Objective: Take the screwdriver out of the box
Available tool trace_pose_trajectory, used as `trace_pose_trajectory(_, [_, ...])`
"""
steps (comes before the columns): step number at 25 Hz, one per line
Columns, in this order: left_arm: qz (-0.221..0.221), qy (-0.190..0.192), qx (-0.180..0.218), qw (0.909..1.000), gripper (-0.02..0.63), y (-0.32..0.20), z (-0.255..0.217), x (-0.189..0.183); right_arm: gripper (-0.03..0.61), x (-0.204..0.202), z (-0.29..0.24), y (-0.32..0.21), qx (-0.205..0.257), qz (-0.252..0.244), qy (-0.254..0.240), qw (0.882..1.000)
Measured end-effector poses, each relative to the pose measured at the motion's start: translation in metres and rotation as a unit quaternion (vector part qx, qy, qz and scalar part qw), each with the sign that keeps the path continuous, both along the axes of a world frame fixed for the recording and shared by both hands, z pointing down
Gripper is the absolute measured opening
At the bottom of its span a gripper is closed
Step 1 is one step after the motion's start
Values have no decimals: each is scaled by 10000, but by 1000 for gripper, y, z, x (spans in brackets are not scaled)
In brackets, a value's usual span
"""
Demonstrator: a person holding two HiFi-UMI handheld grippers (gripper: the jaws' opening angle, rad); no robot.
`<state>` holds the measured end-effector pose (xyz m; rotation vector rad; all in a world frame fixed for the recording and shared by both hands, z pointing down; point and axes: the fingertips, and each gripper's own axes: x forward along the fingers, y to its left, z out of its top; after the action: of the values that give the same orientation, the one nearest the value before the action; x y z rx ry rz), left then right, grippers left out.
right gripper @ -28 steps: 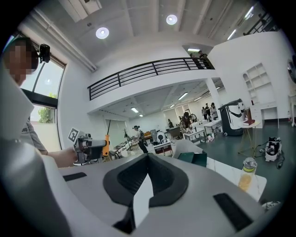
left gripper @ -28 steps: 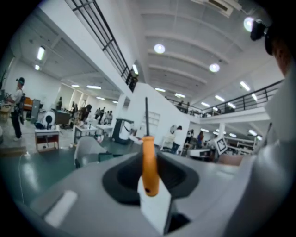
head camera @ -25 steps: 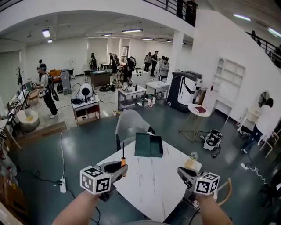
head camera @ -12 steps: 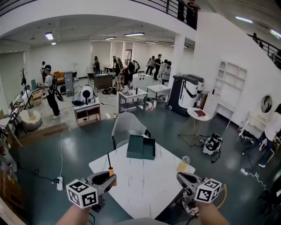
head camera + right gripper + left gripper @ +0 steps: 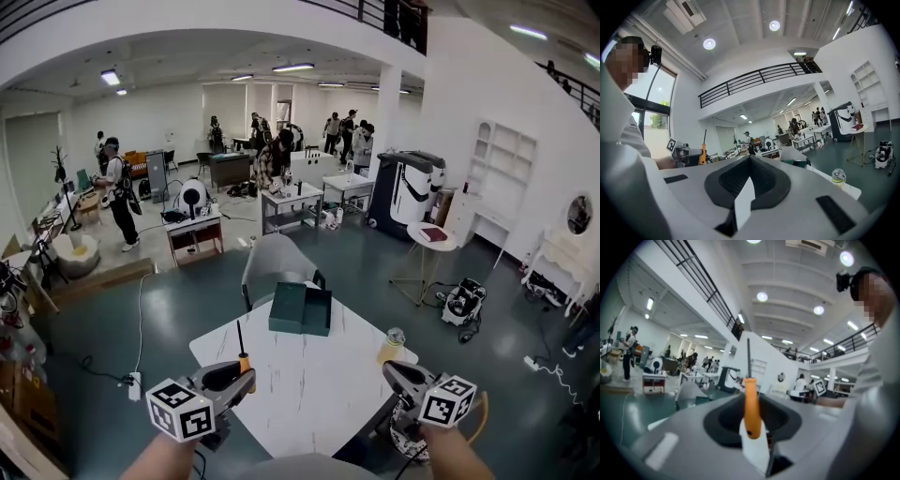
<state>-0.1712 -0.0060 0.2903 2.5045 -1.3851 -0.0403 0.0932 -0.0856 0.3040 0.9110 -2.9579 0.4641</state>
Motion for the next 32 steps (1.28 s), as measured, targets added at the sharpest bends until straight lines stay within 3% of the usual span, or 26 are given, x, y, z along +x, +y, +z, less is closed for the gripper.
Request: trace_pose_trajectory(32, [-63,-8,39,10000,101,2,6,-12,6,-8,9,-5,-37,85,173,9998])
